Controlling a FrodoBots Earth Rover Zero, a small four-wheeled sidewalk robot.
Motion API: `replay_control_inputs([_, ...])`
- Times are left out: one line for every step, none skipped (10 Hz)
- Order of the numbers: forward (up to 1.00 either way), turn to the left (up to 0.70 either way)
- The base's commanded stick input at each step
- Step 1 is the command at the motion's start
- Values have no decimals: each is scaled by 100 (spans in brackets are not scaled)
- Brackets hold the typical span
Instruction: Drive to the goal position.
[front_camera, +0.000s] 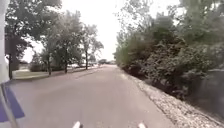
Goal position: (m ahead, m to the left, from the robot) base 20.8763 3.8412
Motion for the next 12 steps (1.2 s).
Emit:
replay_control_inputs([60,11])
replay_control_inputs([60,15])
replay_control_inputs([60,15])
replay_control_inputs([60,0])
replay_control_inputs([60,0])
replay_control_inputs([60,0])
replay_control_inputs([60,0])
replay_control_inputs([60,0])
replay_control_inputs([60,0])
replay_control_inputs([60,0])
replay_control_inputs([60,0])
replay_control_inputs([60,0])
